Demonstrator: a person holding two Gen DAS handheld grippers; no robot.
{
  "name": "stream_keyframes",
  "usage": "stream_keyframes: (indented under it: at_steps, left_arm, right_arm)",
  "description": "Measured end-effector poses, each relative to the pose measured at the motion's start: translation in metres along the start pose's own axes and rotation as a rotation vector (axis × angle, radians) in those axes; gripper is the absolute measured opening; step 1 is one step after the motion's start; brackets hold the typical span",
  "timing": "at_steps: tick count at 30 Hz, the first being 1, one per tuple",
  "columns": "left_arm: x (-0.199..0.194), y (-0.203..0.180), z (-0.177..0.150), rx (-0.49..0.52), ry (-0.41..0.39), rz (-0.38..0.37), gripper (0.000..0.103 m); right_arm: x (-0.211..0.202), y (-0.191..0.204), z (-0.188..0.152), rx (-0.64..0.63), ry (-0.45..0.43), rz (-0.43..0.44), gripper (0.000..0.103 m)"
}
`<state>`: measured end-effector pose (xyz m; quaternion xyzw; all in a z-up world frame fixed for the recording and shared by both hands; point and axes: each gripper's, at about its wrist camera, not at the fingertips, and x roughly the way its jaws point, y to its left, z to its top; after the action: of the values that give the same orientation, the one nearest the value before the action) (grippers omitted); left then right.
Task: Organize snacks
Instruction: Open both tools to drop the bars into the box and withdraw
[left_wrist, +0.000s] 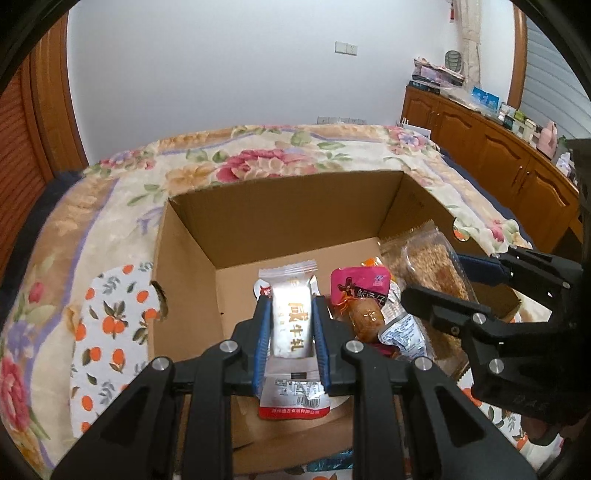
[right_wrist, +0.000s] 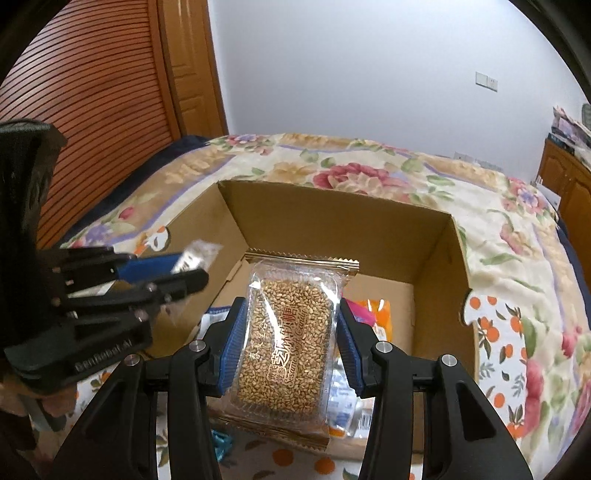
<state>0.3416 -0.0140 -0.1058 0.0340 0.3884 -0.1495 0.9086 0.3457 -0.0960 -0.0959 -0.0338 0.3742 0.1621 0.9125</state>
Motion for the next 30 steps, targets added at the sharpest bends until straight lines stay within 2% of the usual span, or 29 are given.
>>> stream_keyframes:
  at_steps: [7, 20, 26, 30]
  left_arm:
    - [0.019, 0.0, -0.013, -0.011, 0.067, -0.002, 0.02]
    - [0.032, -0.002, -0.026, -0.033, 0.124, -0.027, 0.02]
    - [0.032, 0.002, -0.027, -0.051, 0.133, -0.027, 0.024]
    - [0.03, 0.007, -0.028, -0.077, 0.131, -0.023, 0.038]
  right_arm:
    - [0.023, 0.004, -0.003, -0.009, 0.038, -0.011, 0.047]
    - [0.043, 0.0, -0.022, 0.013, 0.115, -0.031, 0.047]
    - [0.041, -0.007, -0.026, 0.05, 0.133, -0.021, 0.048]
    - [0.036, -0.01, -0.028, 0.064, 0.132, -0.021, 0.051]
